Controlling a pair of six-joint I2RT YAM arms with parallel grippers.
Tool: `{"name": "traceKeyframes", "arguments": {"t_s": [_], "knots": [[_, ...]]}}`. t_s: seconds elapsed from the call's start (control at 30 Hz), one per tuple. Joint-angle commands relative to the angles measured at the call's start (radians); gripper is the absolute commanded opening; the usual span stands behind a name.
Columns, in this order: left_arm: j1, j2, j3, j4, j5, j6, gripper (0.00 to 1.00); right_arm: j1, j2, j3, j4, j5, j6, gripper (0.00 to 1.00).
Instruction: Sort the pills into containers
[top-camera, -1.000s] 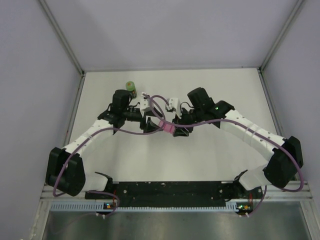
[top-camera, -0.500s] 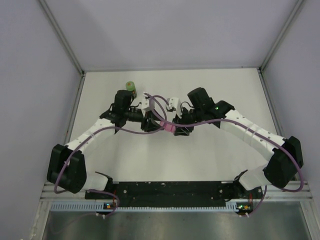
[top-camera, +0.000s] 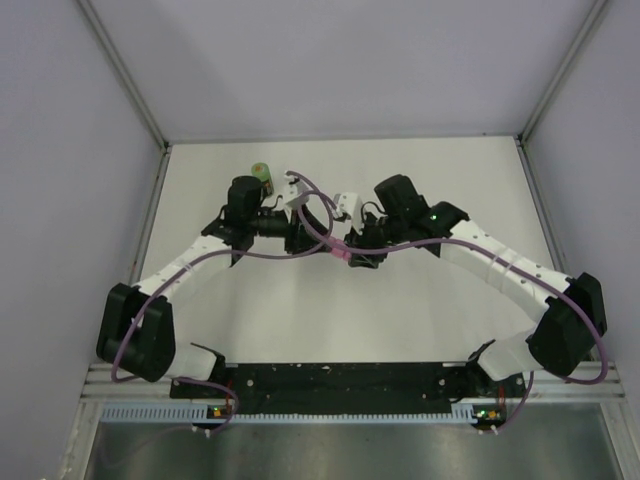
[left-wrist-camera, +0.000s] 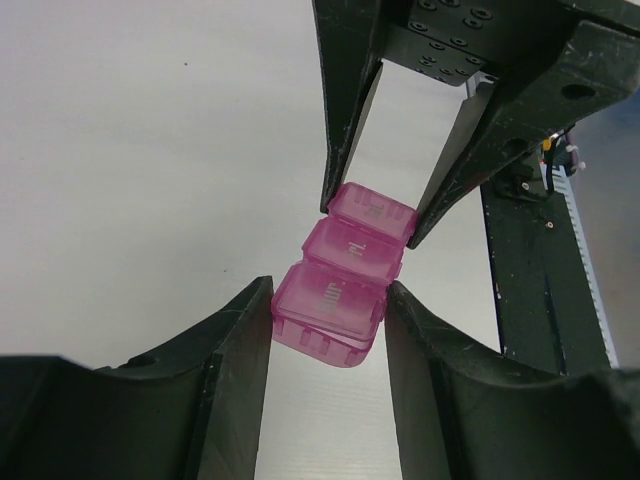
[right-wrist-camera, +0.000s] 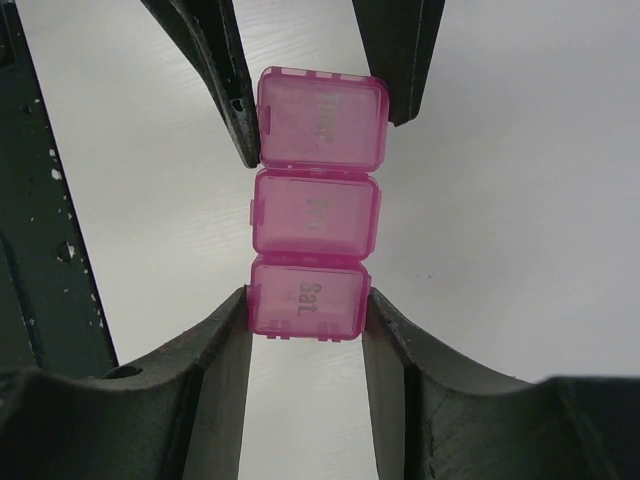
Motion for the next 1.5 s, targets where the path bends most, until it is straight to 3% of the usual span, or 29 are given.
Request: {"name": "traceKeyframes", "arguments": {"t_s": [0.0, 0.07, 0.53, 0.73, 1.0, 1.1, 1.33, 1.47], "knots": [[-0.009, 0.018, -0.011, 0.084, 0.067, -0.124, 0.01, 0.010, -0.041, 0.015, 0.100, 0.067, 0.001, 0.00], [-0.009, 0.024, -0.012, 0.086, 0.064, -0.131, 0.03, 0.010, -0.044, 0.015, 0.100, 0.075, 0.001, 0.00], [-0.009, 0.049, -0.006, 0.129, -0.036, -0.242, 0.41, 0.028, -0.041, 0.012, 0.105, 0.104, -0.009, 0.00], [-0.007, 0.052, -0.012, 0.158, -0.074, -0.257, 0.71, 0.030, -0.044, 0.012, 0.105, 0.101, -0.010, 0.00], [-0.009, 0.047, -0.024, 0.195, -0.102, -0.268, 0.85, 0.036, -0.044, 0.006, 0.103, 0.098, -0.016, 0.00], [-0.007, 0.036, -0.024, 0.166, -0.084, -0.213, 0.99, 0.036, -0.044, 0.006, 0.099, 0.095, -0.018, 0.00], [0.004, -0.053, -0.057, 0.032, -0.079, 0.092, 0.99, 0.036, -0.047, 0.009, 0.056, 0.063, -0.038, 0.00], [0.005, -0.086, -0.058, 0.006, -0.077, 0.188, 0.99, 0.036, -0.052, 0.006, 0.042, 0.037, -0.051, 0.00]]}}
